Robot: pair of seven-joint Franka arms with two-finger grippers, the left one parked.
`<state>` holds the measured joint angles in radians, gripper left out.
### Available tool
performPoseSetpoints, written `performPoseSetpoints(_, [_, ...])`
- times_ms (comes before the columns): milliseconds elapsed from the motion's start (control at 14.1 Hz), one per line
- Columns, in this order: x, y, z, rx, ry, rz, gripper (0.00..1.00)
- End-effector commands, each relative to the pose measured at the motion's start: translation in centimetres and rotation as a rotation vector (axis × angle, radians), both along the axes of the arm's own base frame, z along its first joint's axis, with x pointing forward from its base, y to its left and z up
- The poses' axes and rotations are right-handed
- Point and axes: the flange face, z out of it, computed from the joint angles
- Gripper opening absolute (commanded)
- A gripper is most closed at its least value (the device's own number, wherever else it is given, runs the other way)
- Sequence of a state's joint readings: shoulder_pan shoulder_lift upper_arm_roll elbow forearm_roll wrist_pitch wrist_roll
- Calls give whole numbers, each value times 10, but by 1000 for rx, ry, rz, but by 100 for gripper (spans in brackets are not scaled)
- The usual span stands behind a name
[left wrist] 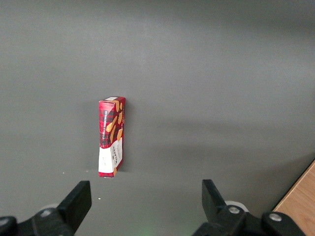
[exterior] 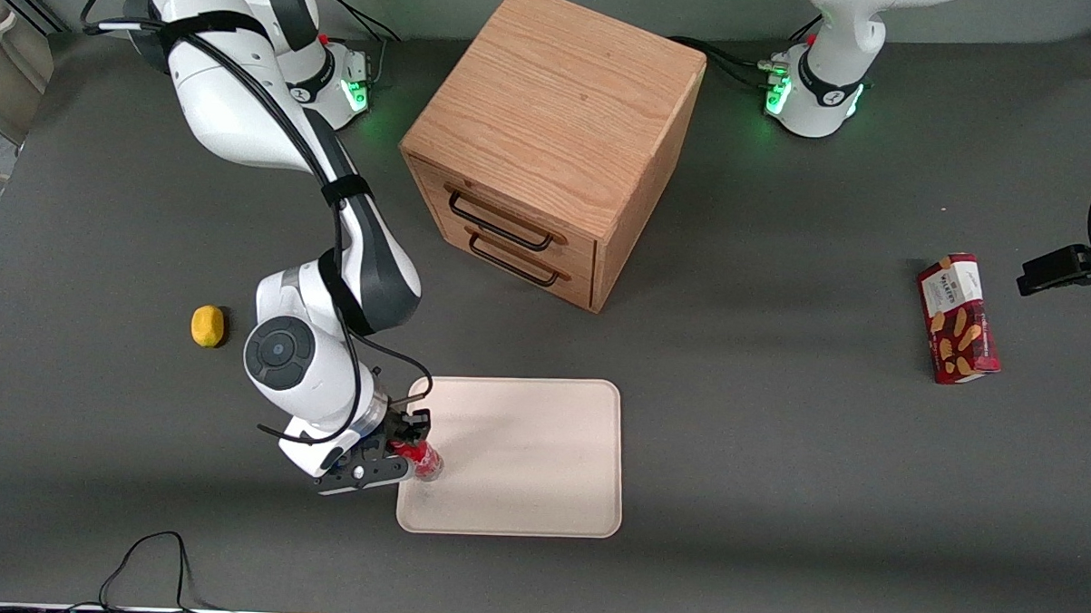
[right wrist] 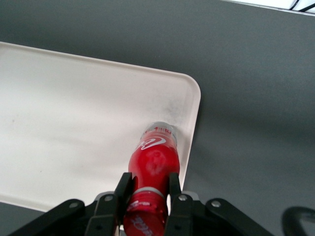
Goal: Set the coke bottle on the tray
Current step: 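Lower the bottle onto the tray and open the right gripper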
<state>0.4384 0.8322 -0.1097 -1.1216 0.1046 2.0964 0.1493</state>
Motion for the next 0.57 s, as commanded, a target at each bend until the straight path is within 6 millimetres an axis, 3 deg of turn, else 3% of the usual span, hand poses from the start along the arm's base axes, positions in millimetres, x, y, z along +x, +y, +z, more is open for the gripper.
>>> performPoseSetpoints(0, [4,2,5,30,-18,19,0])
performPoseSetpoints(496, [3,-2,-10,22,4,36,0])
